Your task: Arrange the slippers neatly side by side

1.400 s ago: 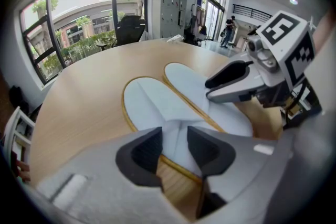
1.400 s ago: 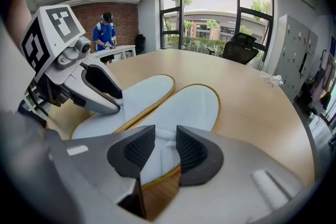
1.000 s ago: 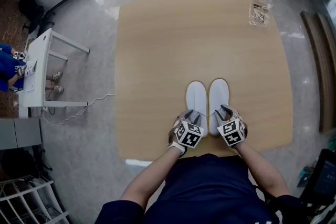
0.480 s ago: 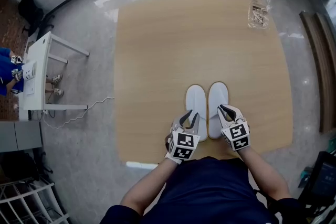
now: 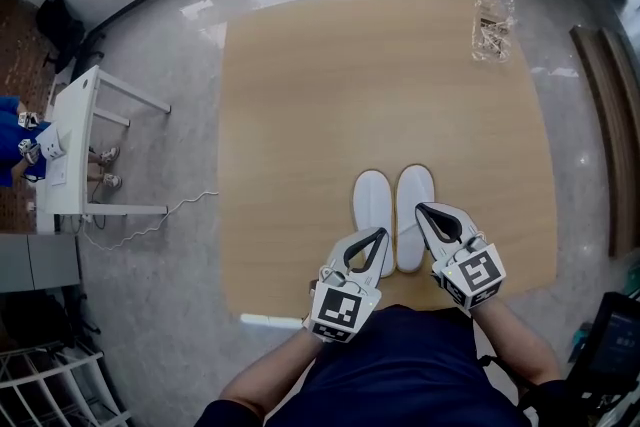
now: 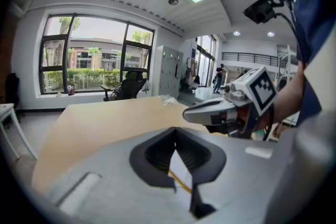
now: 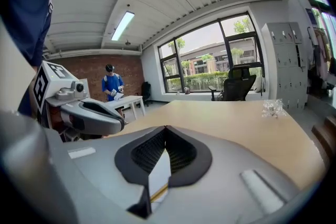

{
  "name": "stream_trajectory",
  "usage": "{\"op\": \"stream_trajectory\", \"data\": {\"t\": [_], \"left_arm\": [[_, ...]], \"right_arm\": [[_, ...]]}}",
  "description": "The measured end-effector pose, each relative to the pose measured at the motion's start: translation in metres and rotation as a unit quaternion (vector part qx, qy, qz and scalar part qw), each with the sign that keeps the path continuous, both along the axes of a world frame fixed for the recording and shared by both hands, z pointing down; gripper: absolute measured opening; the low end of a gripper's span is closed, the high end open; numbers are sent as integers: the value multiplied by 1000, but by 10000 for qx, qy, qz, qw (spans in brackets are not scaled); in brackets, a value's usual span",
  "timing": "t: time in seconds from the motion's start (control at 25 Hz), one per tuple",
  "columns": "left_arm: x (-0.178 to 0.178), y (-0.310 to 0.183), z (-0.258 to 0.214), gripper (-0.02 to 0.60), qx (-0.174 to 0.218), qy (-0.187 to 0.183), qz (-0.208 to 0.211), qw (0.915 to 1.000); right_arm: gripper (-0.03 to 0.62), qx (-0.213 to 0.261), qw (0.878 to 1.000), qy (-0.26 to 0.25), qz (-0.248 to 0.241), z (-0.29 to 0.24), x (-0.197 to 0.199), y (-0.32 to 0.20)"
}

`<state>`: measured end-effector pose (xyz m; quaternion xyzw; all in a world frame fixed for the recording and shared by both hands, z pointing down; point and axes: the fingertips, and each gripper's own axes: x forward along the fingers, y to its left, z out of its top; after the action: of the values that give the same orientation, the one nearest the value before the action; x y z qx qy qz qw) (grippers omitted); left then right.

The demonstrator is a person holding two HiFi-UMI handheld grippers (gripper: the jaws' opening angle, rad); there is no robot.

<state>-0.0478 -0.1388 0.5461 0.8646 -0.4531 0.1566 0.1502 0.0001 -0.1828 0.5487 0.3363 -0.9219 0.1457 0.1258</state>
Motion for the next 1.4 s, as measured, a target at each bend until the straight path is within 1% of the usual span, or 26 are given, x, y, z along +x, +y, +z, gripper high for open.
{"op": "stream_trajectory", "data": {"t": [0.12, 0.2, 0.36, 0.52, 0.6, 0.76, 0.84, 1.12, 1.28, 1.4], "left_arm": [[5, -2, -17, 3, 152, 77, 29, 9999], [6, -7, -34, 3, 381, 158, -8, 9991], [4, -13, -70, 3, 810, 404, -137, 9958], [-1, -16, -85, 3, 1034, 476, -264, 9932], [-3, -17, -87, 3, 1046, 499, -290, 9928], [-3, -18, -89, 3, 924, 664, -365, 9928], [-3, -17, -88, 3, 924, 665, -360, 9928], [-8, -17, -85, 3, 805, 684, -405, 9936], [-12, -19, -80, 3, 712, 707, -412, 9941], [-19, -19, -78, 3, 652, 737, -467, 9940]], "right_arm": [[11, 76, 9996, -289, 22, -25, -3, 3], [11, 151, 9990, -409, 41, -39, -6, 5], [11, 542, 9969, -517, 226, -64, -5, 8], [11, 769, 9942, -632, 409, -80, 1, 8], [11, 829, 9933, -656, 468, -84, 5, 6], [11, 889, 9916, -797, 506, -90, 9, 2], [11, 931, 9907, -868, 487, -93, 8, 4], [11, 989, 9910, -782, 451, -93, 3, 3], [11, 1115, 9895, -785, 472, -94, 3, 0], [11, 1016, 9912, -748, 405, -92, -6, 2]]}}
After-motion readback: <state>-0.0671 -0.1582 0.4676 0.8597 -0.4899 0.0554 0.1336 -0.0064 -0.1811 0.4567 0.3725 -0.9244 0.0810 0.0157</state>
